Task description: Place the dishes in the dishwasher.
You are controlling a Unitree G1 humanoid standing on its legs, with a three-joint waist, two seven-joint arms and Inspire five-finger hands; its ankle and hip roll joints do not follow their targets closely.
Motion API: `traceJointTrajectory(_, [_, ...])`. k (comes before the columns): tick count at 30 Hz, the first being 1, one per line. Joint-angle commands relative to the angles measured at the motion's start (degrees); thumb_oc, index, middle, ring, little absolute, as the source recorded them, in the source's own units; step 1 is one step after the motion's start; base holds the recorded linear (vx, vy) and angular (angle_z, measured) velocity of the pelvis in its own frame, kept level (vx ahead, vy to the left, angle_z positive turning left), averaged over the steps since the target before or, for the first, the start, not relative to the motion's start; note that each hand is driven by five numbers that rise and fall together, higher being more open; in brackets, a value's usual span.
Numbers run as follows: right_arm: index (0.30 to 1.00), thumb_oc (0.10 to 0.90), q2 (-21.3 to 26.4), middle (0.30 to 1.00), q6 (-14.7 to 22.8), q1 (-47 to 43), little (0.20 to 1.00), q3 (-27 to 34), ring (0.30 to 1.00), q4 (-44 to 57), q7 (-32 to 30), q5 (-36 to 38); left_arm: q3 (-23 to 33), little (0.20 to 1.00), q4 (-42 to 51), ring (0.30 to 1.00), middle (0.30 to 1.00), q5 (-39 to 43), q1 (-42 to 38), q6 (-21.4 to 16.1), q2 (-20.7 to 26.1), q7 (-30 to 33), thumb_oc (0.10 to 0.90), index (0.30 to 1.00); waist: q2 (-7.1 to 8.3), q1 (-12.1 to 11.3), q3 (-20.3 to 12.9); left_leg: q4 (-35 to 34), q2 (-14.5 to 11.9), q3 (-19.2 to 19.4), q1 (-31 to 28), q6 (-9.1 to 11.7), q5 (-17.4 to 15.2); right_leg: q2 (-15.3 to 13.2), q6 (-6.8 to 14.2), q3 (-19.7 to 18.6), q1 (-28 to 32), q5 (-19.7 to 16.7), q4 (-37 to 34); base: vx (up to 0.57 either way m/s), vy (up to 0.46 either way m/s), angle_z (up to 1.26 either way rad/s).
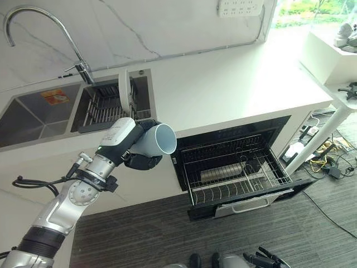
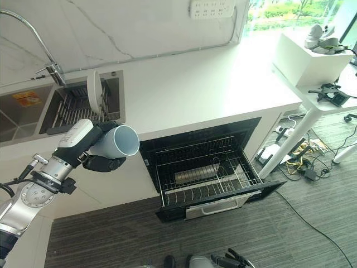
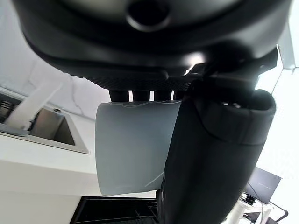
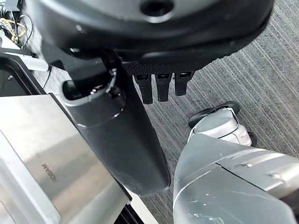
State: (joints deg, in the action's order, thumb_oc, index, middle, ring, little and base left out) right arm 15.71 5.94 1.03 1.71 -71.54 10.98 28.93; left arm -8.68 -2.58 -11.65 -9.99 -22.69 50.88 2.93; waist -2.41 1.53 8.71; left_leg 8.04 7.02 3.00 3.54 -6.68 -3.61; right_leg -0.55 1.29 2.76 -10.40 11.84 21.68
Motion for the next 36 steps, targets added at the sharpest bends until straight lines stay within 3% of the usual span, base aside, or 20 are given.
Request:
traceJointTrajectory(1, [0.900, 0.800, 1.8, 0.900, 1.6, -0.9, 0.900, -1.1, 0.900, 2.8, -1.2, -4.4, 8.8, 0.300, 6.1, 0.300, 0.300, 2.6, -3.6, -2.5, 0.0, 3.5, 0.400, 0.300, -2.53, 0.8, -1.1, 9.1, -3.9, -1.7, 3.4, 3.2, -8.0, 0.5, 6.1, 4.4, 7.2, -9.4, -3.6, -0.01, -0.014, -0.17])
traceJointTrajectory(3, [0.900, 0.800, 2.0, 0.900, 1.8, -1.3, 0.900, -1.0, 0.900, 3.0, -1.2, -3.9, 8.2, 0.300, 6.2, 0.300, 0.300, 2.3, -4.2, -1.8, -0.2, 4.2, 0.400, 0.300, -2.21, 1.0, 0.8, 9.1, -3.7, -3.1, 2.2, 2.6, -8.0, -1.2, 7.2, 4.0, 3.9, -12.3, 1.0, 0.01, -0.146, -0.23])
traceJointTrajectory(5, [0.900, 0.800, 2.1, 0.900, 1.9, -1.4, 0.900, -0.9, 0.900, 2.8, -1.3, -3.9, 8.1, 0.300, 6.8, 0.300, 0.300, 1.9, -4.5, -1.1, -0.7, 4.1, 0.400, 0.300, -1.78, 0.8, 1.1, 9.1, -4.0, -3.7, 1.3, 3.2, -8.4, -4.4, 7.3, 4.0, 3.8, -13.2, -4.5, 0.10, -0.292, -0.05])
traceJointTrajectory(7, [0.900, 0.800, 2.4, 0.900, 2.1, -1.5, 0.900, -0.4, 0.900, 2.1, -1.2, -4.7, 7.9, 0.300, 7.3, 0.300, 0.300, 1.5, -4.7, -0.7, -0.8, 4.2, 0.400, 0.300, -0.54, 0.7, 1.4, 9.1, -4.0, -4.4, 0.1, 4.0, -9.7, -9.3, 8.2, 1.7, 0.7, -14.0, -4.5, 0.12, -0.391, 0.04])
traceJointTrajectory(10, [0.900, 0.800, 2.3, 0.900, 2.9, -0.8, 0.900, 1.1, 0.900, 0.7, 0.3, -6.7, 6.1, 0.300, 5.9, 0.300, 0.300, 2.6, -6.3, -1.6, 0.5, 5.2, 0.400, 0.300, 0.64, 0.8, 0.8, 9.1, -6.8, -6.1, -0.6, 6.6, -11.5, -14.3, 10.9, -4.4, -1.9, -13.5, -4.5, 0.18, -0.597, 0.28])
traceJointTrajectory(11, [0.900, 0.800, 2.1, 0.900, 2.9, -0.9, 0.900, 1.3, 0.900, 0.6, 0.4, -6.9, 6.1, 0.300, 5.9, 0.300, 0.300, 3.1, -6.4, -1.6, 1.1, 5.5, 0.400, 0.300, 0.79, 0.5, 0.6, 9.1, -8.1, -6.2, -0.7, 7.3, -11.7, -15.1, 11.3, -4.4, -1.8, -13.2, -4.5, 0.19, -0.667, 0.63])
traceJointTrajectory(14, [0.900, 0.800, 2.1, 0.900, 1.8, -0.5, 0.900, 1.1, 0.900, 1.1, 1.4, -5.2, 6.8, 0.300, 7.2, 0.300, 0.300, 3.7, -4.4, -0.7, 0.7, 5.8, 0.400, 0.300, 1.00, 0.0, -0.2, 9.1, -12.7, -7.2, 0.2, 10.4, -10.0, -13.3, 12.0, -2.0, 0.5, -8.6, -4.5, 0.12, -0.570, 0.67])
traceJointTrajectory(17, [0.900, 0.800, 3.0, 0.900, 1.9, -1.0, 0.900, -0.2, 0.900, 2.0, 1.4, -5.9, 8.4, 0.300, 11.9, 0.300, 0.300, 2.3, -0.8, 3.0, -2.5, 8.0, 0.400, 0.300, 1.28, -0.1, -0.4, 9.1, -18.2, -6.7, 2.0, 13.1, -6.2, -10.9, 9.8, 0.6, 0.7, -6.1, -4.5, 0.04, -0.507, 0.49])
traceJointTrajectory(19, [0.900, 0.800, 3.9, 0.900, 1.8, -0.4, 0.900, 0.1, 0.900, 2.4, 1.6, -3.2, 9.1, 0.300, 12.5, 0.300, 0.300, 2.1, -1.1, 2.7, -3.5, 7.0, 0.400, 0.300, 1.24, 0.9, 0.1, 9.1, -21.0, -2.4, 4.2, 13.7, -3.0, -9.6, 8.4, 2.4, 0.9, -5.3, -4.5, -0.04, -0.372, 0.24])
traceJointTrajectory(21, [0.900, 0.800, 4.2, 0.900, 2.5, 1.1, 0.900, 0.6, 0.900, 2.4, 1.7, -1.8, 8.4, 0.300, 10.9, 0.300, 0.300, 2.4, -3.5, 1.0, -4.1, 5.2, 0.400, 0.300, 1.10, 2.3, 0.5, 9.1, -22.6, 5.5, 5.2, 14.1, -0.1, -9.8, 7.6, 6.3, 1.8, -4.7, -4.5, -0.07, -0.312, 0.63])
traceJointTrajectory(24, [0.900, 0.800, 3.9, 0.900, 2.9, 2.0, 0.900, 0.8, 0.900, 2.3, 0.5, -1.0, 6.7, 0.300, 8.4, 0.300, 0.300, 3.1, -7.1, 1.0, -4.6, 4.5, 0.400, 0.300, 0.59, 3.3, 0.9, 9.1, -18.7, 9.3, 4.9, 13.1, -1.8, -9.4, 7.5, 8.3, 3.0, -3.7, -4.5, 0.01, -0.133, 1.04])
traceJointTrajectory(27, [0.900, 0.800, 3.5, 0.900, 2.7, 2.2, 0.900, 1.1, 0.900, 2.5, -0.6, 0.3, 6.2, 0.300, 7.7, 0.300, 0.300, 3.1, -6.0, 1.2, -4.6, 5.1, 0.400, 0.300, -0.31, 3.3, 0.0, 9.1, -16.2, 5.9, 5.0, 12.5, -3.3, -7.6, 6.9, 6.4, 3.0, -3.6, -4.5, 0.07, 0.002, 0.19])
traceJointTrajectory(32, [0.900, 0.800, 1.9, 0.900, 2.5, 2.9, 0.900, 3.9, 0.900, 5.5, -0.3, 15.5, 5.6, 0.300, 7.3, 0.300, 0.300, 4.2, -4.9, 2.1, -5.7, 5.4, 0.400, 0.300, -0.45, 3.7, -1.4, 9.1, -15.0, 4.4, 5.1, 12.1, -4.7, -7.6, 7.0, 5.8, 2.7, -3.5, -4.5, 0.08, 0.036, -0.03])
traceJointTrajectory(36, [0.900, 0.800, 0.5, 0.900, 5.8, 5.1, 0.900, 4.7, 0.900, 11.2, -1.6, 13.0, 5.8, 0.300, 6.0, 0.300, 0.300, 4.1, -3.9, 0.9, -6.7, 7.8, 0.400, 0.300, -0.05, 5.0, -2.0, 9.1, -14.1, 5.2, 4.1, 11.2, -6.2, -8.0, 7.5, 4.9, 2.7, -3.6, -4.5, 0.04, 0.064, -0.25])
